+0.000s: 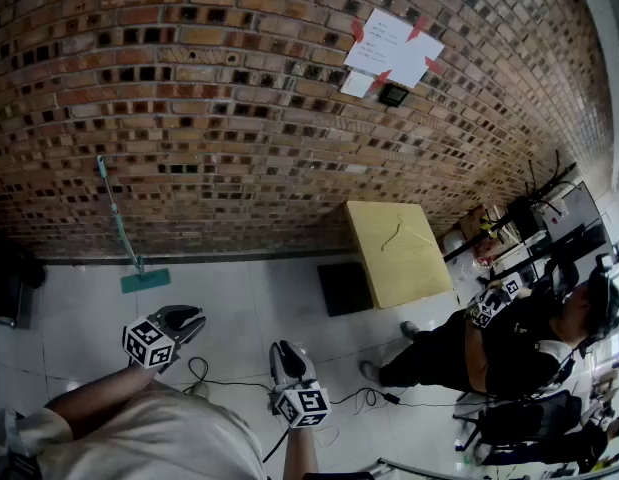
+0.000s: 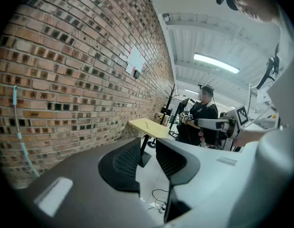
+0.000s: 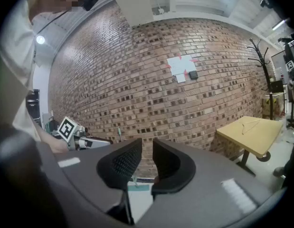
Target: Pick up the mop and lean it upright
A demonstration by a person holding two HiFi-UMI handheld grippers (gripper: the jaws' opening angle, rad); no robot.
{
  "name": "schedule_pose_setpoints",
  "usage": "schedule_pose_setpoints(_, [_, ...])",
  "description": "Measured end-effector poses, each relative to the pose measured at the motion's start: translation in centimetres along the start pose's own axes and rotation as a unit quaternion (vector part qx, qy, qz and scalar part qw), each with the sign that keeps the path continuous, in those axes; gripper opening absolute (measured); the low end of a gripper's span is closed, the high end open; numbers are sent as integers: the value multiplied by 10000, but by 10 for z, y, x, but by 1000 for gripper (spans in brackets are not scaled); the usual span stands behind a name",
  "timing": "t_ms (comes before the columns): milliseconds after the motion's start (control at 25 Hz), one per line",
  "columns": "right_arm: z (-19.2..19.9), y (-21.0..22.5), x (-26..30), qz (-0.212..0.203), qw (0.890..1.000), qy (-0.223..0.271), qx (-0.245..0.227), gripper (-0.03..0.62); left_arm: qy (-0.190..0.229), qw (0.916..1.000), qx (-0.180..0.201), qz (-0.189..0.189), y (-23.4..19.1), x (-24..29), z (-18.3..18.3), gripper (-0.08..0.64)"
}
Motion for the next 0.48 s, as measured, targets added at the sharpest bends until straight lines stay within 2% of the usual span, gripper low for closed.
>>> schedule_pose_setpoints(480, [0,1,11,-31,10000,-43,31,63,-11,10000,-3,-50,-9,-1,-2,110])
Point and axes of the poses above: the fingertips, and each gripper's own axes: x forward along the fingers, y to its right, z out of its underside, the point moved 9 cm from there along -x, backward along the fingers, and after that the axes turned 1 degree about -z, right-handed, at the moved point
